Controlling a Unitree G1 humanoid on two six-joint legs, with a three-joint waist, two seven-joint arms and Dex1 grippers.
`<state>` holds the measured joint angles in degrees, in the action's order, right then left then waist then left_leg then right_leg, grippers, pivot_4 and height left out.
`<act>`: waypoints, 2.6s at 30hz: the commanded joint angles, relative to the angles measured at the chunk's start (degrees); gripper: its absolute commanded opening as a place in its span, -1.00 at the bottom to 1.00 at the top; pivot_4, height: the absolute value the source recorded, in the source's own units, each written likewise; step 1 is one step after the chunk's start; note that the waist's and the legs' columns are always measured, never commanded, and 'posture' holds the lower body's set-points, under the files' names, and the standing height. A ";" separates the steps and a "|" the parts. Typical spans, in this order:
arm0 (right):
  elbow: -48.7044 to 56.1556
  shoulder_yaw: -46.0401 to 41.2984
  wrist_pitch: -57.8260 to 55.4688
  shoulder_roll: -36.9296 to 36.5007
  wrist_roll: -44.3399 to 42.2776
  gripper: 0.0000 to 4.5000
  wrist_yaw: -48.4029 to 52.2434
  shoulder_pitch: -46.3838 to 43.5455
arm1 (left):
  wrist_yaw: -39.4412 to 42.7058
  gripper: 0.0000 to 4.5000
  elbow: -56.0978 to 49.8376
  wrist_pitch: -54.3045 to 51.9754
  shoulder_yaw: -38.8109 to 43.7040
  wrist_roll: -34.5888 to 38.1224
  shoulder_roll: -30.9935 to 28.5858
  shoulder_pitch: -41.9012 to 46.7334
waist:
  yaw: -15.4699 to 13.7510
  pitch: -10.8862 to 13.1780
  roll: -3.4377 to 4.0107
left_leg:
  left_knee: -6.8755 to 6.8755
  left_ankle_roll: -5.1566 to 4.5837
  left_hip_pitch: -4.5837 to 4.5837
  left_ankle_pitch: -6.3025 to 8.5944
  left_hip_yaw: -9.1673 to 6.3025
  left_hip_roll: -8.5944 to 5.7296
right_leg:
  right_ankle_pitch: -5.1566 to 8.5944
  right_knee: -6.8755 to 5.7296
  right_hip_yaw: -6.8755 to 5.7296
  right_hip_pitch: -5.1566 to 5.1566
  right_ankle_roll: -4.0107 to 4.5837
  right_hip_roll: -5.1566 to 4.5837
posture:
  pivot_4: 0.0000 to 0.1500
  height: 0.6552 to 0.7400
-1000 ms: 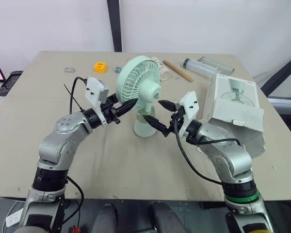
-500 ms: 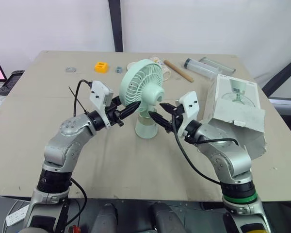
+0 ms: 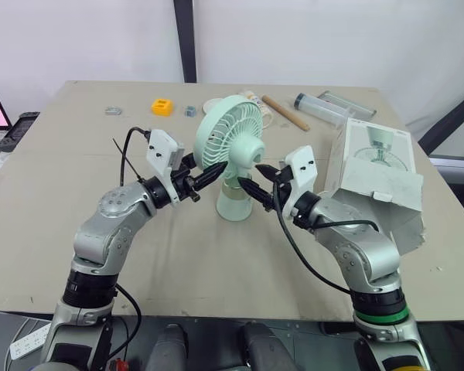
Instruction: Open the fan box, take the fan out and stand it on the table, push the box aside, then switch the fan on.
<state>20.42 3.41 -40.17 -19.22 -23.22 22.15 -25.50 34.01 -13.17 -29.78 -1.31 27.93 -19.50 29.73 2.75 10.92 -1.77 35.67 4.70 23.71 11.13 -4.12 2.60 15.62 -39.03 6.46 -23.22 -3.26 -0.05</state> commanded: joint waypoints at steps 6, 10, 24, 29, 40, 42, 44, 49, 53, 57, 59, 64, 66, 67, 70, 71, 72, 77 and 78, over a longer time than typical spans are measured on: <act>2.33 -0.64 0.16 1.32 0.05 0.27 -0.95 -1.54 | 0.03 -0.15 -2.87 0.36 -0.36 0.14 0.92 0.57 | 0.00 0.00 0.00 | 0.00 0.00 0.00 0.00 0.00 0.00 | 0.00 0.00 0.00 0.00 0.00 0.00 | 1.00 1.00; 1.94 -0.60 0.41 1.75 0.28 0.16 -1.37 -1.63 | 0.01 -0.15 -2.88 0.23 -0.44 0.04 1.11 0.71 | -0.01 0.00 0.00 | 0.00 0.00 0.00 0.00 0.00 0.00 | 0.00 0.00 0.00 0.00 0.00 0.00 | 1.00 1.00; 1.00 -0.12 0.22 2.98 0.64 -0.85 -1.49 -1.67 | -0.20 -0.15 -2.75 0.15 -0.57 -0.01 1.25 1.13 | -0.04 0.00 0.00 | 0.00 0.00 0.00 0.00 -0.01 -0.01 | 0.01 0.00 -0.01 0.00 -0.03 -0.01 | 1.00 1.00; 1.23 0.17 -0.18 3.35 0.51 -0.86 -1.62 -1.70 | -0.34 -0.15 -3.04 0.03 -0.70 0.15 1.38 1.00 | -0.03 0.00 0.00 | 0.00 0.00 0.00 0.00 -0.01 -0.01 | 0.02 0.00 -0.01 0.00 -0.05 -0.01 | 1.00 1.00; 0.73 0.10 -0.04 3.00 0.74 -0.86 -1.10 -1.94 | 0.51 0.61 -3.50 -1.43 0.78 2.54 0.91 0.67 | 0.03 0.00 0.00 | 0.00 0.00 0.00 0.00 0.00 -0.01 | 0.05 0.00 -0.01 -0.01 -0.10 -0.01 | 1.00 1.00; 0.48 -0.03 0.17 2.79 0.84 -0.86 -0.87 -2.01 | 1.50 0.93 -3.06 -1.32 1.15 2.83 -0.13 0.76 | 0.04 0.00 0.00 | 0.00 0.00 0.00 0.00 0.00 0.00 | 0.05 0.00 -0.01 -0.01 -0.09 0.00 | 1.00 1.00; 0.15 -0.20 0.57 2.55 0.96 -0.86 -0.53 -2.13 | 3.65 0.98 -2.28 -1.35 1.90 3.34 -2.00 0.82 | 0.04 0.00 0.00 | 0.00 0.00 0.00 0.00 0.00 0.00 | 0.04 0.00 -0.01 -0.01 -0.09 0.00 | 1.00 1.00; -0.50 -0.79 2.07 2.13 0.54 -0.86 1.12 -2.35 | 11.59 0.98 -0.29 1.00 3.98 4.28 -7.89 -0.78 | 0.08 0.00 0.01 | -0.01 0.00 0.00 0.00 0.00 0.00 | 0.08 0.00 -0.01 -0.03 -0.14 0.01 | 1.00 1.00; -1.98 -1.66 4.51 1.39 -0.10 -0.86 4.03 -2.68 | 18.48 0.98 1.83 3.25 4.50 4.49 -12.67 -3.11 | 0.17 0.01 0.02 | -0.04 0.00 0.00 0.00 0.00 0.00 | 0.12 0.01 0.00 -0.04 -0.18 0.01 | 1.00 1.00; -3.59 -3.00 7.35 -0.20 -2.56 -0.86 9.79 -4.18 | 24.08 0.98 2.98 2.39 5.59 5.36 -17.48 -5.84 | 0.18 0.03 0.02 | -0.03 0.00 0.04 0.00 0.00 0.01 | 0.18 0.02 -0.01 -0.06 -0.28 0.00 | 1.00 1.00; -3.90 -3.57 8.43 -1.17 -4.81 -0.86 13.82 -5.12 | 26.29 0.98 4.04 3.37 5.59 4.08 -20.16 -7.18 | 0.22 0.06 0.06 | -0.04 0.00 0.08 0.00 0.00 0.02 | 0.18 0.02 -0.01 -0.13 -0.28 0.01 | 1.00 1.00; -3.81 -4.01 9.19 -2.59 -8.20 -0.86 20.46 -5.87 | 27.08 0.98 6.65 5.27 5.69 2.65 -21.46 -7.18 | 0.20 0.09 0.08 | -0.10 -0.01 0.12 0.01 0.00 0.03 | 0.21 0.02 -0.03 -0.18 -0.22 0.00 | 1.00 1.00; -3.18 -3.71 8.94 -3.38 -9.84 -0.86 23.59 -5.82 | 27.26 0.98 7.23 6.14 5.30 1.67 -21.68 -7.39 | 0.18 0.09 0.08 | -0.11 -0.01 0.12 0.01 0.00 0.03 | 0.20 0.02 -0.03 -0.17 -0.21 0.00 | 1.00 1.00; -2.87 -3.57 8.76 -3.68 -10.64 -0.86 24.92 -5.73 | 27.15 0.98 7.43 6.61 4.97 0.94 -21.73 -7.56 | 0.18 0.10 0.08 | -0.11 -0.01 0.12 0.01 0.00 0.03 | 0.21 0.02 -0.04 -0.17 -0.21 0.00 | 1.00 1.00; -1.74 -2.79 8.35 -4.62 -12.60 -0.86 28.51 -4.88 | 27.38 0.98 7.20 7.29 4.20 -0.21 -21.52 -8.40 | 0.18 0.10 0.09 | -0.10 -0.02 0.13 0.01 0.00 0.03 | 0.20 0.02 -0.04 -0.18 -0.21 0.00 | 1.00 1.00; -1.05 -2.15 8.37 -5.15 -13.13 -0.86 30.16 -4.19 | 27.53 0.98 6.87 7.35 4.05 -0.19 -21.36 -8.84 | 0.17 0.10 0.09 | -0.10 -0.02 0.13 0.01 0.00 0.03 | 0.20 0.02 -0.04 -0.18 -0.20 0.00 | 1.00 1.00; -0.53 -1.48 8.49 -5.65 -13.36 -0.86 31.48 -3.55 | 27.69 0.98 6.54 7.24 3.94 -0.11 -21.23 -9.22 | 0.17 0.10 0.09 | -0.10 -0.02 0.13 0.01 0.00 0.03 | 0.20 0.03 -0.04 -0.18 -0.20 0.00 | 1.00 1.00; 0.24 1.93 10.25 -7.30 -11.61 -0.86 35.41 -1.62 | 29.11 0.87 4.73 6.63 2.87 0.19 -21.20 -11.11 | 0.16 0.10 0.09 | -0.10 -0.05 0.13 0.03 0.00 0.04 | 0.23 0.03 -0.05 -0.18 -0.17 0.00 | 1.00 1.00; 0.26 2.32 10.63 -7.37 -11.38 -0.86 35.71 -1.34 | 29.25 0.75 4.28 6.42 2.73 0.29 -21.19 -11.48 | 0.16 0.10 0.09 | -0.09 -0.05 0.13 0.03 0.00 0.04 | 0.23 0.03 -0.05 -0.18 -0.18 0.00 | 1.00 1.00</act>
<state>17.40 6.23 -32.18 -26.53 -34.21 56.57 -26.16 62.53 -6.29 -23.57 1.57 27.60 -40.25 18.55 2.91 11.02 -1.68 35.58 4.65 23.83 11.16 -4.13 2.64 15.85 -39.01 6.40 -23.40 -3.44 -0.05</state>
